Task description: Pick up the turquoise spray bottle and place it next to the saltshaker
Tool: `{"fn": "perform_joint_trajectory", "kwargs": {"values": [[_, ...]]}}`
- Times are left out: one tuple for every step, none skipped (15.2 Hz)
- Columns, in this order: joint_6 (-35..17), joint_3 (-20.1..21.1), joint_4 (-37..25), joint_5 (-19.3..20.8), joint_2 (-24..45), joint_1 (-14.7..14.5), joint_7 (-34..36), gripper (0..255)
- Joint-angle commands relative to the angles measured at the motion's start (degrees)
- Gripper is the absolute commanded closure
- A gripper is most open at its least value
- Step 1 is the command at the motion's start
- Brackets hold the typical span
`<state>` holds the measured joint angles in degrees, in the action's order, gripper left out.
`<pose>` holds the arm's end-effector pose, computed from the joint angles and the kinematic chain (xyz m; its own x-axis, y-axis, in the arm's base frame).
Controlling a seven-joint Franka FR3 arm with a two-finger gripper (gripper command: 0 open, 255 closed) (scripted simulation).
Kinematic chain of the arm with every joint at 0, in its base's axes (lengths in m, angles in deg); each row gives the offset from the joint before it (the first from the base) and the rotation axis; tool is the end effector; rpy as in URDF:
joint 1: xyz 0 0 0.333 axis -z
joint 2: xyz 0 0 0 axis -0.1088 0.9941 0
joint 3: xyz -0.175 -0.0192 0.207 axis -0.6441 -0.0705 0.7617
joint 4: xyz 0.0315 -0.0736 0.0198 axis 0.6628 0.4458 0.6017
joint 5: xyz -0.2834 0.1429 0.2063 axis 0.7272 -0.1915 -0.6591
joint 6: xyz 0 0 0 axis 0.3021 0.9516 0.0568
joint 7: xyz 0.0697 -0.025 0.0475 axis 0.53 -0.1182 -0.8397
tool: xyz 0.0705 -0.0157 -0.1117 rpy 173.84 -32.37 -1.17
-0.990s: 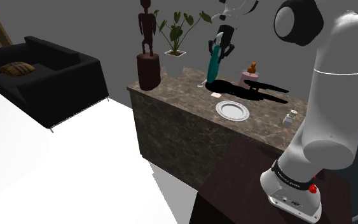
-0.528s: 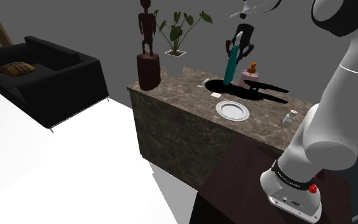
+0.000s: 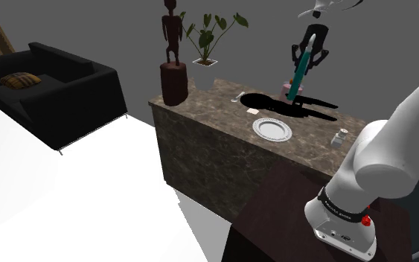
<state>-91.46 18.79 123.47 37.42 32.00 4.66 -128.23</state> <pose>0.3194 -0.3272 0.4684 -0.1195 0.8482 0.5160 0.9898 0.1421 -0.0043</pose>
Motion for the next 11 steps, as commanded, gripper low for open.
{"fn": "perform_joint_trajectory", "kwargs": {"values": [[0.9, 0.0, 1.6, 2.9, -3.6, 1.0, -0.1, 255], [1.6, -0.1, 2.0, 4.1, -5.0, 1.6, -0.4, 255], [2.3, -0.2, 2.4, 5.3, -6.4, 2.2, -0.7, 255], [3.0, -0.3, 2.6, 6.5, -7.6, 2.9, -1.1, 255], [3.7, -0.5, 2.8, 7.6, -8.9, 3.5, -1.5, 255], [4.5, -0.7, 2.9, 8.8, -10.0, 4.2, -2.0, 255], [5.3, -0.9, 3.0, 9.9, -11.1, 4.8, -2.5, 255], [6.2, -1.1, 3.0, 10.9, -12.1, 5.5, -3.1, 255], [7.0, -1.4, 2.9, 12.0, -13.0, 6.1, -3.7, 255], [7.9, -1.7, 2.7, 13.1, -13.9, 6.7, -4.4, 255], [8.8, -2.0, 2.5, 14.1, -14.7, 7.2, -5.2, 255]]}}
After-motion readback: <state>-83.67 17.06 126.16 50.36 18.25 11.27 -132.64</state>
